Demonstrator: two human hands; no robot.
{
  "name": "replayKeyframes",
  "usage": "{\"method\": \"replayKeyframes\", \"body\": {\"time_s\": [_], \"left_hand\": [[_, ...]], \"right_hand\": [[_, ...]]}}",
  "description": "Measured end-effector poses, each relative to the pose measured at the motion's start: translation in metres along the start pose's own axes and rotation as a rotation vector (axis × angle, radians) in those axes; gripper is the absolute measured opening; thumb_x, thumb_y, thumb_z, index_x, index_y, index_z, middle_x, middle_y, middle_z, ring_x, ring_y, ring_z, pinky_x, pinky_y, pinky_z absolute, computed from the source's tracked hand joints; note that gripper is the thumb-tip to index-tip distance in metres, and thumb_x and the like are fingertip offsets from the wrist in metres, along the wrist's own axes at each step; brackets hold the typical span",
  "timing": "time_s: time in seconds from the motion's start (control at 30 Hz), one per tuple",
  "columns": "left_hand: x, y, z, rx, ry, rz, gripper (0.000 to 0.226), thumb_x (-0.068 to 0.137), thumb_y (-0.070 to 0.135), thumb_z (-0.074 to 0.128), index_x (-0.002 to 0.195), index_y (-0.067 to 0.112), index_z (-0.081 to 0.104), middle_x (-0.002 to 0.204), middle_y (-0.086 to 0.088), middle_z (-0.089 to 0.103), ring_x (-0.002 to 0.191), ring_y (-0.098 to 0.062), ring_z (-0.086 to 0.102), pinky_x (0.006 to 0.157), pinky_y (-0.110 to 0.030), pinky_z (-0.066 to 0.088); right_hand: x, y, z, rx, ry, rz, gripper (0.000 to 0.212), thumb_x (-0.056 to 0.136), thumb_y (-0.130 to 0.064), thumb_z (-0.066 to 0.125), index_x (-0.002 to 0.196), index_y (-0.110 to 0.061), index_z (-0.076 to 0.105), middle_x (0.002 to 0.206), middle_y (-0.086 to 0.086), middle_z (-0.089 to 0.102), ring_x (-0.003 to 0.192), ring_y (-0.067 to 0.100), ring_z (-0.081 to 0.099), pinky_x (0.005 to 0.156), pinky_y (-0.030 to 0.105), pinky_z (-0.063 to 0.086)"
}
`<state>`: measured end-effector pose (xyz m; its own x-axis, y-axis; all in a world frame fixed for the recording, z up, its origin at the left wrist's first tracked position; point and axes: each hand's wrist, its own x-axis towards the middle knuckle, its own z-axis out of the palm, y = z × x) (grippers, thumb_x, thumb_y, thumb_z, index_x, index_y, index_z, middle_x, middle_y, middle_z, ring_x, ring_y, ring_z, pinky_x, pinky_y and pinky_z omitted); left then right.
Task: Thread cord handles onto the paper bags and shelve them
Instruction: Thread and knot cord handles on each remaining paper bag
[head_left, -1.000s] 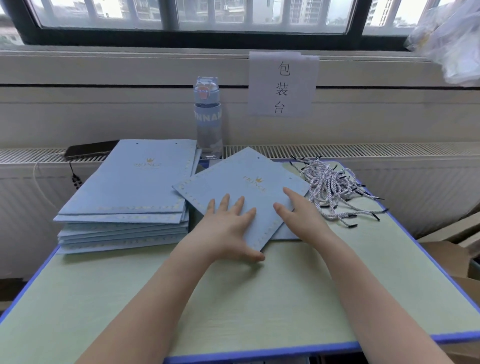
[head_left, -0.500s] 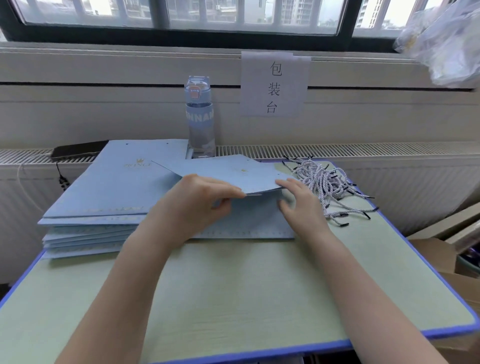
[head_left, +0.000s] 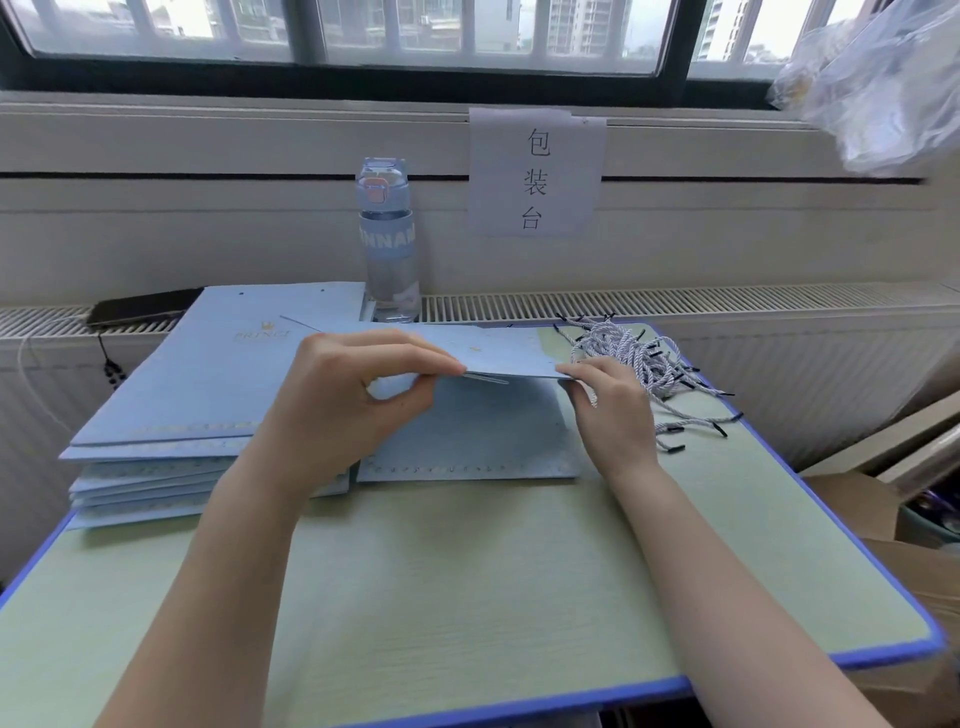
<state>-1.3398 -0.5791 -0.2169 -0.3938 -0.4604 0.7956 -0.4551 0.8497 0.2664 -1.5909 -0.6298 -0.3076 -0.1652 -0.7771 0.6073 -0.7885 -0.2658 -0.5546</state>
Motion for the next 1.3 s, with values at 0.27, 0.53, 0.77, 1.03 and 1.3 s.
{"method": "replayKeyframes", "body": {"time_s": [0.27, 0.53, 0.77, 1.03, 1.3], "left_hand": [[-0.001, -0.01, 0.006, 0.351, 0.248, 0.199, 0.012, 0.083, 0.019, 0.075, 0.09, 0.01, 0.076, 0.088, 0.001, 0.072, 0.084, -0.019, 0.063, 0.083, -0.037, 0.047], [0.0, -0.001, 0.03, 0.217, 0.585, -0.092, 0.05, 0.084, 0.015, 0.072, 0.126, 0.013, 0.045, 0.133, -0.008, 0.045, 0.123, -0.017, 0.041, 0.098, -0.04, 0.044], [-0.011, -0.001, 0.078, 0.305, 0.116, -0.013, 0.058, 0.083, 0.011, 0.07, 0.134, 0.015, 0.041, 0.134, -0.008, 0.043, 0.125, -0.026, 0.04, 0.108, -0.03, 0.034], [-0.021, -0.018, 0.08, 0.197, 0.248, -0.066, 0.011, 0.082, 0.0, 0.062, 0.081, 0.004, 0.073, 0.084, -0.005, 0.071, 0.089, -0.027, 0.059, 0.079, -0.026, 0.048], [-0.014, -0.021, 0.062, 0.193, 0.319, -0.067, 0.005, 0.085, 0.002, 0.066, 0.087, 0.001, 0.071, 0.102, -0.015, 0.067, 0.113, -0.028, 0.056, 0.101, -0.024, 0.043]], "right_hand": [[-0.003, -0.02, -0.013, 0.167, 0.502, -0.178, 0.013, 0.088, -0.012, 0.063, 0.09, -0.004, 0.073, 0.085, 0.012, 0.058, 0.078, 0.021, 0.055, 0.073, 0.019, 0.043], [0.001, -0.024, -0.023, 0.137, 0.67, -0.226, 0.01, 0.087, -0.011, 0.068, 0.091, -0.004, 0.074, 0.079, 0.013, 0.059, 0.071, 0.025, 0.054, 0.073, 0.016, 0.041], [-0.015, -0.046, -0.014, 0.04, 0.531, -0.515, 0.008, 0.085, -0.008, 0.068, 0.081, -0.003, 0.074, 0.075, 0.006, 0.059, 0.066, 0.02, 0.051, 0.068, 0.023, 0.043], [-0.026, -0.064, -0.006, 0.101, 0.298, -0.731, 0.009, 0.085, -0.006, 0.065, 0.08, -0.003, 0.072, 0.077, 0.01, 0.063, 0.07, 0.024, 0.054, 0.064, 0.032, 0.049], [-0.014, -0.046, -0.011, 0.048, 0.21, -0.618, 0.039, 0.083, 0.007, 0.041, 0.108, -0.003, 0.07, 0.105, 0.013, 0.068, 0.098, 0.028, 0.061, 0.083, 0.039, 0.05]]}}
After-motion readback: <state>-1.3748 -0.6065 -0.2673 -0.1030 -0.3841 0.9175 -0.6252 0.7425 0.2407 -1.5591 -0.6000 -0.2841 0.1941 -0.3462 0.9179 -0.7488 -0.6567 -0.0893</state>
